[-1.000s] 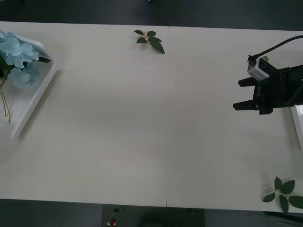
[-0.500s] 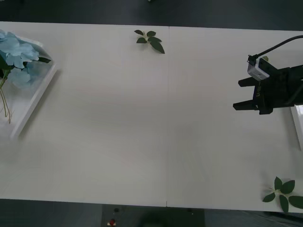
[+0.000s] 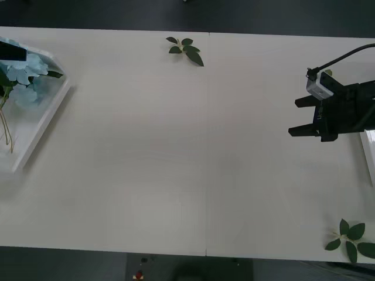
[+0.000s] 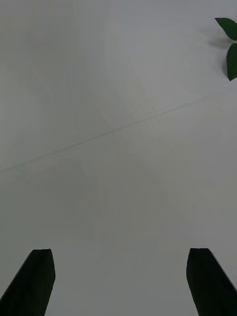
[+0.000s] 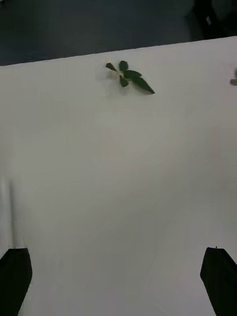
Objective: Put the red flowers into the right box and the blue flowers into the left box
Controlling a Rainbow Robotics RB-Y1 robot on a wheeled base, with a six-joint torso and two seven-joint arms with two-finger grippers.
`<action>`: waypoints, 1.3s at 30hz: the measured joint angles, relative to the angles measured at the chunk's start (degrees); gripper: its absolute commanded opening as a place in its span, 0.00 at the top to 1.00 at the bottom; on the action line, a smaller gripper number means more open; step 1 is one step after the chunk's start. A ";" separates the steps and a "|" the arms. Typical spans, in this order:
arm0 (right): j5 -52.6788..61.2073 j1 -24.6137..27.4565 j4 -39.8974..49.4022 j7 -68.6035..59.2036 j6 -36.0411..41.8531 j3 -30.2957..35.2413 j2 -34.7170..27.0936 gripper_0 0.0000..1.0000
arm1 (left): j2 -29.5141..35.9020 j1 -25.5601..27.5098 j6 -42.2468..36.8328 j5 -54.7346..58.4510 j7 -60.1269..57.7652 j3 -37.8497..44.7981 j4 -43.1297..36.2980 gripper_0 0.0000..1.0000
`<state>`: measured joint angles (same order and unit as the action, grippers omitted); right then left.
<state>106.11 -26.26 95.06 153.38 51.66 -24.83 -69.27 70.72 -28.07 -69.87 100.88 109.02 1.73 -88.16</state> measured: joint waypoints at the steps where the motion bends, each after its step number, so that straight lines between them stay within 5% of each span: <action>1: 0.00 0.00 -0.01 0.00 0.00 0.00 0.00 0.22 | -0.47 0.10 0.29 0.00 -2.16 -0.09 -1.25 0.00; 15: 0.00 -0.01 -0.03 0.00 0.00 0.00 0.00 0.22 | -1.77 0.10 9.04 -7.36 -17.86 -13.46 -19.95 0.00; 26: 0.00 -0.01 -0.04 0.00 0.00 0.00 0.00 0.22 | -5.27 0.10 -5.69 -23.10 -17.66 -15.13 -34.20 0.00; 39: 0.00 -0.01 -0.04 0.00 0.00 0.00 0.00 0.22 | -6.62 0.10 -3.59 -28.27 4.98 -21.69 -38.81 0.00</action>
<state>106.11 -26.26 95.02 153.38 51.66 -24.83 -69.27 64.11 -27.97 -73.46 72.61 114.00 -19.96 -126.97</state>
